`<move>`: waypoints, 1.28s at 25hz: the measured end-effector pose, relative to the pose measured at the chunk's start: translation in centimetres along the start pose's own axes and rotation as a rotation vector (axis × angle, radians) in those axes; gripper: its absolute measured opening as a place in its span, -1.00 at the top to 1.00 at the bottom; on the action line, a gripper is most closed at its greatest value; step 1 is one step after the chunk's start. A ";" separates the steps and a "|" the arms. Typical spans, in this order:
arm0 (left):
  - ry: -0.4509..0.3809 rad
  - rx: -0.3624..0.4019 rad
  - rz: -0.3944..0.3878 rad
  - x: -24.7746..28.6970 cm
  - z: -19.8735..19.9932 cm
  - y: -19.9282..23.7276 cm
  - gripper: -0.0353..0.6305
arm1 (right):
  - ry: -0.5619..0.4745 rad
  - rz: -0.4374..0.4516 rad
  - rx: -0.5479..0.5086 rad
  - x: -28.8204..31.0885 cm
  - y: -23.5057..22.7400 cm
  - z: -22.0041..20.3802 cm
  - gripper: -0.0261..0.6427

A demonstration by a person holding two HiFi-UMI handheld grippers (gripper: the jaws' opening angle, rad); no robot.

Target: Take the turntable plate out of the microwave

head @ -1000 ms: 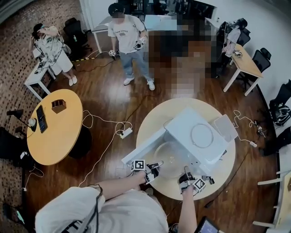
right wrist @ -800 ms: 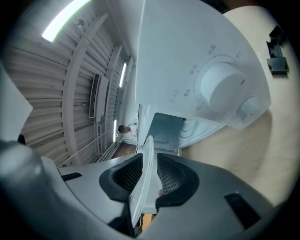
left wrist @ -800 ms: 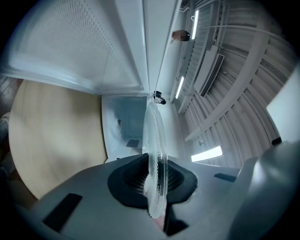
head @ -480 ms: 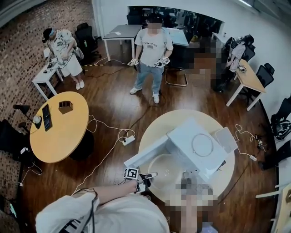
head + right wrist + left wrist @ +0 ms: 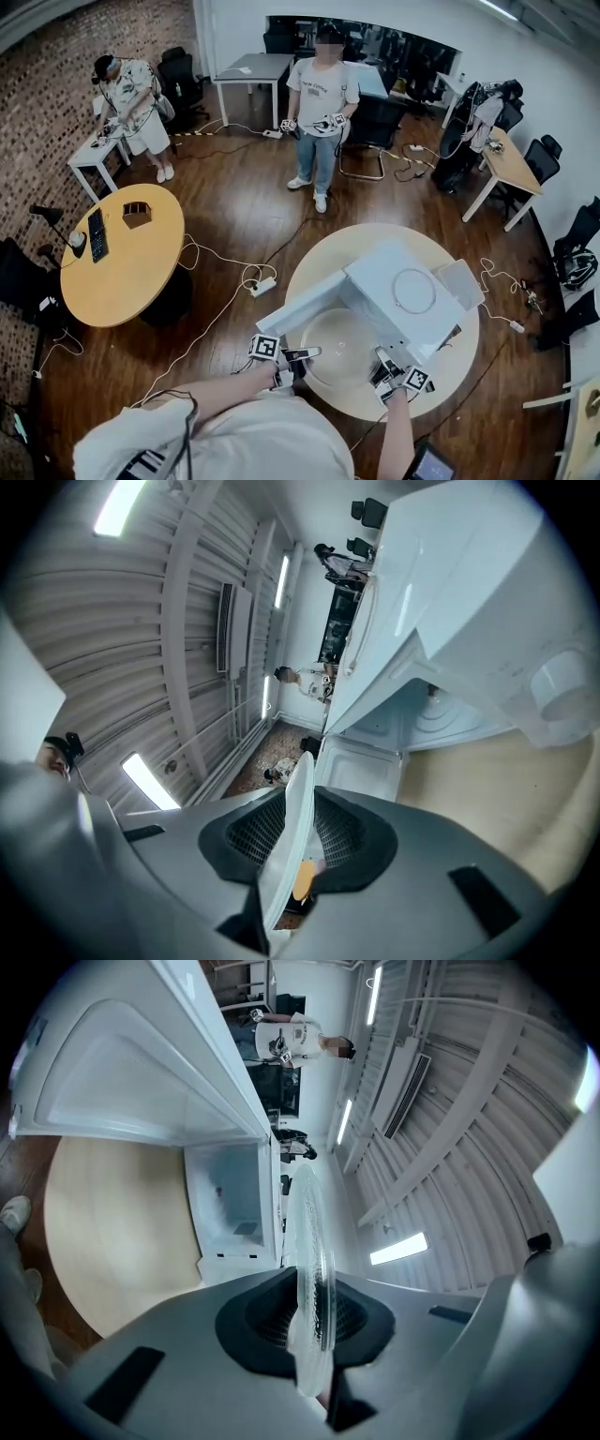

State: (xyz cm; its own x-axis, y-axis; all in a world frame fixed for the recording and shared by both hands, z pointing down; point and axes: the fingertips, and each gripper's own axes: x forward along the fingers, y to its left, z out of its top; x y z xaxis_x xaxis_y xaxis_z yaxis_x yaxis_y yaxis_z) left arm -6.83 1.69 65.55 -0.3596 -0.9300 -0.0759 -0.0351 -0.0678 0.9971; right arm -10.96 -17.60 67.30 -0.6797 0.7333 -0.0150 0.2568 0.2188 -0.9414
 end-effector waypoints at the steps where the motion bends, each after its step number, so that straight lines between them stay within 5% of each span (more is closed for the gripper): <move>1: 0.002 0.003 -0.008 0.0 -0.1 -0.6 0.79 | 0.002 0.018 0.004 -0.1 0.8 0.0 0.69; 15: 0.073 0.078 -0.066 0.9 -0.6 -6.5 0.79 | 0.035 0.090 -0.047 -1.6 7.6 -0.8 0.69; 32: 0.162 0.102 -0.057 2.8 -1.9 -6.5 0.79 | -0.078 0.008 -0.054 -6.1 7.2 -0.8 0.69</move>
State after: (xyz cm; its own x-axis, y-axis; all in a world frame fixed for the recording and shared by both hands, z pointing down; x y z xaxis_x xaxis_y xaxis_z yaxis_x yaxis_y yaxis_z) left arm -5.85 -1.18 58.88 -0.1998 -0.9723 -0.1215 -0.1484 -0.0926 0.9846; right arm -4.40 -19.95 60.87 -0.7286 0.6831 -0.0503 0.2977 0.2496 -0.9215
